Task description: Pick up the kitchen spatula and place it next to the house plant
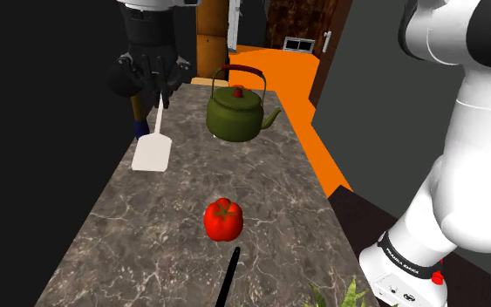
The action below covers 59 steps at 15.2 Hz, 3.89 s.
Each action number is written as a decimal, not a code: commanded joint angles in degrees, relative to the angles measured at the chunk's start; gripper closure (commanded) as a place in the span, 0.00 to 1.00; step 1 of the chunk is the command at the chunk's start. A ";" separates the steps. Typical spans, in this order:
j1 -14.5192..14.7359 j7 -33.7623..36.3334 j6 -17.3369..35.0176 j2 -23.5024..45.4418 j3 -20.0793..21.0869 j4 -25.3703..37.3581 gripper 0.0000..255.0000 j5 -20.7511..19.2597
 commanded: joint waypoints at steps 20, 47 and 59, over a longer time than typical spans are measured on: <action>5.51 12.91 5.49 -31.12 7.93 -32.51 1.00 17.01; 14.01 47.63 1.20 -34.74 35.19 -27.42 1.00 24.83; -3.19 60.56 4.38 -27.04 64.12 -23.60 1.00 19.23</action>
